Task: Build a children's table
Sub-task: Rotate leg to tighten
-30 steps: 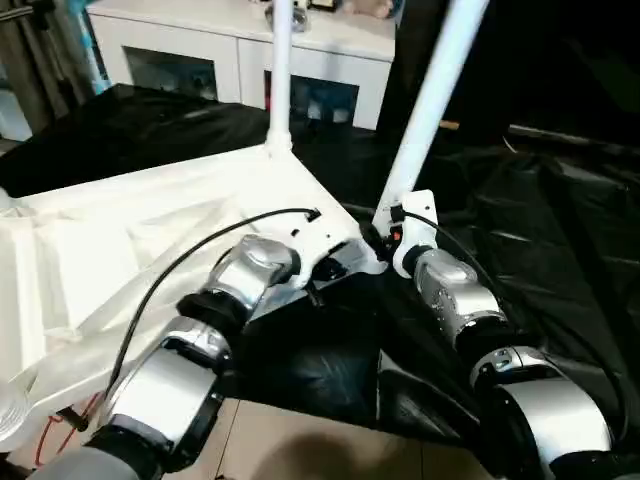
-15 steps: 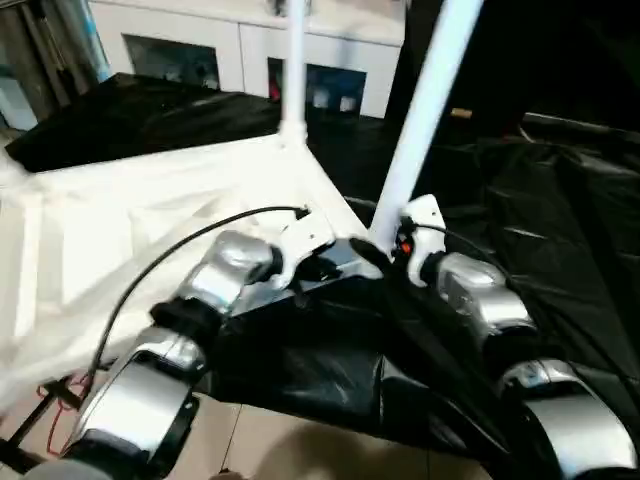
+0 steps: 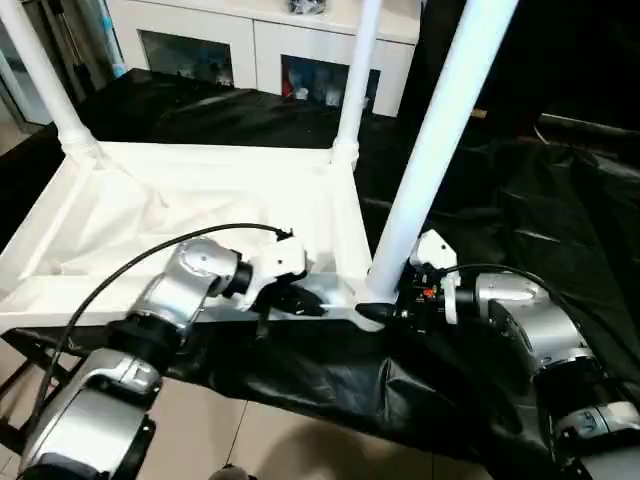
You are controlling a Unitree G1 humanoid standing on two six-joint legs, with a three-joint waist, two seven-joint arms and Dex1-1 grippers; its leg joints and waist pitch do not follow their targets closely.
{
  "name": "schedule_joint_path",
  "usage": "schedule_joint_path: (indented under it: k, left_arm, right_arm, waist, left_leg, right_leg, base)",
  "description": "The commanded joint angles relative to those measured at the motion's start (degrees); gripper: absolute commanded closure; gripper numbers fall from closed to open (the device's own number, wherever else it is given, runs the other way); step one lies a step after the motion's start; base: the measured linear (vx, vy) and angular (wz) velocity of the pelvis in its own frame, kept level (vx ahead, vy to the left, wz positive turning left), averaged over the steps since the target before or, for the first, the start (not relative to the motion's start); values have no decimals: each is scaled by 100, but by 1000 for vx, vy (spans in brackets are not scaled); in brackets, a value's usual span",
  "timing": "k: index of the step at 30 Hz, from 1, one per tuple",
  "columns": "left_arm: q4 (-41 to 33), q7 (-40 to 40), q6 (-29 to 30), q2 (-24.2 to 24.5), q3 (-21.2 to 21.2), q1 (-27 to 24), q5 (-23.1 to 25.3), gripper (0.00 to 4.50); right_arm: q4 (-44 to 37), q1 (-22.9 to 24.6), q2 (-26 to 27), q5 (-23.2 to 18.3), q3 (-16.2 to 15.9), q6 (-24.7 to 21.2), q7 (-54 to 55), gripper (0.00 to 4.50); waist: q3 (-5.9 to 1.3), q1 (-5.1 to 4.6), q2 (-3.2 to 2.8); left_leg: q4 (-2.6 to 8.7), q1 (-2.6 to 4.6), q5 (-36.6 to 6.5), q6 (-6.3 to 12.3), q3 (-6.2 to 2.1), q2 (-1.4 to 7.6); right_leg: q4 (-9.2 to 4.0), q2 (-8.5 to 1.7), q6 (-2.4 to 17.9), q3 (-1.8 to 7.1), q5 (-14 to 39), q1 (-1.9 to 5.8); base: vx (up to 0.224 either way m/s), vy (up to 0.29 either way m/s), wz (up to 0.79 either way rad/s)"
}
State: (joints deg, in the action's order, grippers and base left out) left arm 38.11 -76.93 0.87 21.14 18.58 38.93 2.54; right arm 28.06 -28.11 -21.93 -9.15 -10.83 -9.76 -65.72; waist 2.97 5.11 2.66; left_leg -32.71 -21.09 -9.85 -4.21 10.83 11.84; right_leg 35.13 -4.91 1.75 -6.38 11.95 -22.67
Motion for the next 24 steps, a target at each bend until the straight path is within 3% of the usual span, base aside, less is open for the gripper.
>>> schedule_joint_path:
  k: [1, 7, 11, 15, 18, 19, 21, 24]
  left_arm:
    - [-232, -266, -46, -87, 163, -6, -110, 450]
    - [-193, -159, -14, -125, 121, -5, -66, 450]
    - [-53, 255, 193, -280, -4, 72, -44, 450]
    - [379, 1230, 420, -604, -208, 371, 67, 450]
    - [834, 2216, 615, -944, -372, 681, 194, 450]
    - [925, 2435, 684, -1021, -419, 746, 200, 450]
    - [1068, 2763, 748, -1151, -479, 850, 222, 450]
    - [1241, 3155, 751, -1326, -493, 950, 314, 450]
  right_arm:
    - [-130, 16, 5, 3, -68, -102, -19, 108]
    - [-187, 70, 88, -11, -104, -234, 29, 150]
    - [-25, 94, 290, -4, 69, -305, 533, 168]
    - [744, -194, 771, 227, 477, -292, 2141, 171]
    - [1529, -542, 1230, 111, 943, -165, 3440, 172]
    - [1664, -606, 1319, 72, 1017, -144, 3630, 172]
    - [1891, -723, 1491, 93, 1084, -25, 4000, 173]
    - [2194, -916, 1749, 277, 1031, 222, 4488, 173]
  waist:
    - [-387, -8, -16]
    - [-387, 2, -3]
    - [-377, -16, 4]
    - [-361, -70, -1]
    - [-365, -153, -29]
    - [-373, -164, -13]
    - [-385, -168, -31]
    - [-401, -157, -32]
  left_leg:
    - [299, 61, -651, 402, -59, 238]
    - [278, 59, -611, 446, -40, 217]
    - [284, 64, -676, 382, -43, 214]
    - [304, 74, -938, 137, -55, 201]
    - [309, 113, -1143, -50, -69, 207]
    - [296, 85, -1104, -31, -66, 191]
    - [285, 88, -1034, 32, -51, 186]
    - [274, 71, -789, 155, -46, 181]
  right_leg:
    - [-319, -405, 1308, 387, 6, 352]
    - [-314, -402, 1298, 395, -1, 346]
    - [-331, -403, 1273, 402, 174, 334]
    - [-394, -414, 1153, 414, 853, 305]
    - [-429, -426, 1119, 427, 1159, 260]
    - [-423, -419, 1126, 427, 1078, 291]
    - [-410, -407, 1154, 436, 866, 280]
    - [-357, -393, 1242, 433, 352, 307]
  base:
    - [0, 0, 0]
    - [0, 0, 0]
    - [0, 0, 0]
    - [0, 0, 0]
    - [0, 0, 0]
    - [0, 0, 0]
    - [0, 0, 0]
    - [0, 0, 0]
